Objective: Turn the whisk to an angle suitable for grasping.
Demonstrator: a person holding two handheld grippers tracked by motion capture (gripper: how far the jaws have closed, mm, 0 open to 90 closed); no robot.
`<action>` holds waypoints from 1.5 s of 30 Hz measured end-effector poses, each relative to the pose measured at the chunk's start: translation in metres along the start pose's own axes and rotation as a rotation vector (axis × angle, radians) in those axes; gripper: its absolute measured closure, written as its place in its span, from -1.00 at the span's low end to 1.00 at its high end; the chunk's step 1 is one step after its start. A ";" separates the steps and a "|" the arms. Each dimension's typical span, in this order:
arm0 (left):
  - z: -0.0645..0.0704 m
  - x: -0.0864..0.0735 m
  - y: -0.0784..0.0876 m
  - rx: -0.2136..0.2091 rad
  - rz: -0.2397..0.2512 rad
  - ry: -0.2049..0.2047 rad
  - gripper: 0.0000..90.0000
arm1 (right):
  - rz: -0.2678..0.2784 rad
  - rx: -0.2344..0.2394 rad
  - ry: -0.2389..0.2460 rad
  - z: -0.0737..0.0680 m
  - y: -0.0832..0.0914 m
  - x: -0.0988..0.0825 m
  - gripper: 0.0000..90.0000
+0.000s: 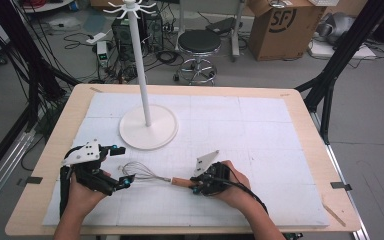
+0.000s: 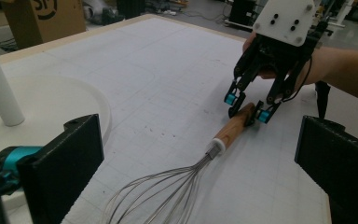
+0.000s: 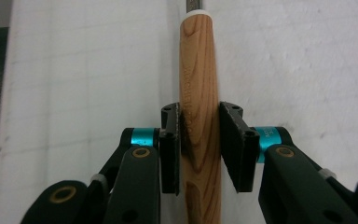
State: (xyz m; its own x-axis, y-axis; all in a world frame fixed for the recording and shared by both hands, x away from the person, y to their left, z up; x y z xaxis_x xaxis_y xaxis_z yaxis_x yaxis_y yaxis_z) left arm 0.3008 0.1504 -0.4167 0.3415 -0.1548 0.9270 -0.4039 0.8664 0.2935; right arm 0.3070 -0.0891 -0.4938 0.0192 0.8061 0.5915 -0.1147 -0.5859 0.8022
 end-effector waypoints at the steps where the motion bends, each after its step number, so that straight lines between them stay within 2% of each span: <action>1: 0.000 0.000 0.000 0.001 -0.002 -0.001 -0.96 | -0.014 -0.003 0.013 0.004 -0.004 0.006 0.56; 7: -0.001 -0.002 0.000 -0.001 -0.006 0.001 -0.96 | -0.024 0.005 0.032 0.006 -0.013 0.017 0.55; 9: -0.002 -0.002 -0.001 -0.001 -0.006 0.002 -0.96 | -0.036 -0.002 0.027 0.005 -0.014 0.016 0.50; 10: -0.002 -0.002 -0.001 0.000 -0.008 0.001 -0.96 | -0.043 -0.022 0.029 0.005 -0.013 0.015 0.36; 13: -0.002 -0.002 -0.002 -0.002 -0.010 0.002 -0.96 | -0.038 -0.030 0.020 0.003 -0.008 0.012 0.28; 14: -0.002 -0.003 -0.002 -0.001 -0.012 0.000 -0.96 | -0.034 -0.053 0.012 0.005 -0.003 0.007 0.27; 15: -0.002 -0.003 -0.002 -0.001 -0.012 0.000 -0.96 | -0.034 -0.053 0.012 0.005 -0.003 0.007 0.27; 17: -0.002 -0.003 -0.003 -0.002 -0.013 0.002 -0.96 | -0.055 -0.069 -0.025 0.008 0.002 -0.007 0.24; 18: -0.002 -0.003 -0.003 -0.001 -0.014 0.000 -0.96 | -0.040 -0.062 -0.046 0.008 0.004 -0.010 0.25; 20: -0.001 -0.002 -0.004 -0.003 -0.014 -0.001 -0.96 | -0.040 -0.061 -0.052 0.009 0.005 -0.014 0.24; 22: -0.001 -0.002 -0.004 -0.004 -0.015 -0.001 -0.96 | -0.044 -0.092 -0.061 0.014 0.010 -0.020 0.26; 23: 0.000 -0.002 -0.004 -0.004 -0.015 -0.001 -0.96 | -0.044 -0.092 -0.061 0.014 0.010 -0.020 0.26; 25: 0.000 -0.002 -0.005 -0.005 -0.014 -0.001 -0.96 | -0.053 -0.142 -0.070 0.022 0.013 -0.024 0.26; 26: 0.000 -0.002 -0.005 -0.005 -0.013 0.000 -0.96 | -0.053 -0.142 -0.070 0.022 0.013 -0.024 0.26; 28: 0.000 -0.002 -0.005 -0.003 -0.015 0.000 -0.96 | -0.049 -0.177 -0.075 0.028 0.012 -0.024 0.26; 35: -0.002 -0.003 -0.007 -0.004 -0.019 0.001 -0.96 | -0.037 -0.203 -0.086 0.037 0.011 -0.024 0.24; 38: -0.001 -0.003 -0.008 -0.008 -0.019 0.002 -0.96 | -0.054 -0.243 -0.104 0.045 0.012 -0.025 0.23; 39: -0.001 -0.003 -0.008 -0.005 -0.021 0.002 -0.96 | -0.055 -0.264 -0.127 0.052 0.012 -0.027 0.22; 41: -0.001 -0.003 -0.009 -0.009 -0.026 -0.001 -0.96 | -0.055 -0.274 -0.137 0.056 0.012 -0.028 0.22; 42: -0.001 -0.003 -0.009 -0.009 -0.024 -0.001 -0.96 | -0.043 -0.277 -0.162 0.061 0.012 -0.030 0.22; 45: -0.002 -0.003 -0.009 -0.008 -0.021 0.003 -0.96 | -0.032 -0.280 -0.183 0.065 0.012 -0.031 0.21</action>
State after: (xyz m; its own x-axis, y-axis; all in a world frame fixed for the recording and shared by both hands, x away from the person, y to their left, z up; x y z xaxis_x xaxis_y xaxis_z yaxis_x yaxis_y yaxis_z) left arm 0.3050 0.1440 -0.4226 0.3522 -0.1718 0.9200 -0.3897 0.8668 0.3110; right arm 0.3694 -0.1268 -0.4972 0.2028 0.7805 0.5913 -0.3789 -0.4943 0.7824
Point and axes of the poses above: each handheld gripper's, and its own axes: y roughly backward along the jaws, x roughly out of its top, z roughly to its right, the point moved 8 cm from there along -y, roughly forward along the jaws, and after that the axes turned 6 degrees about y, right-handed, at the moved point
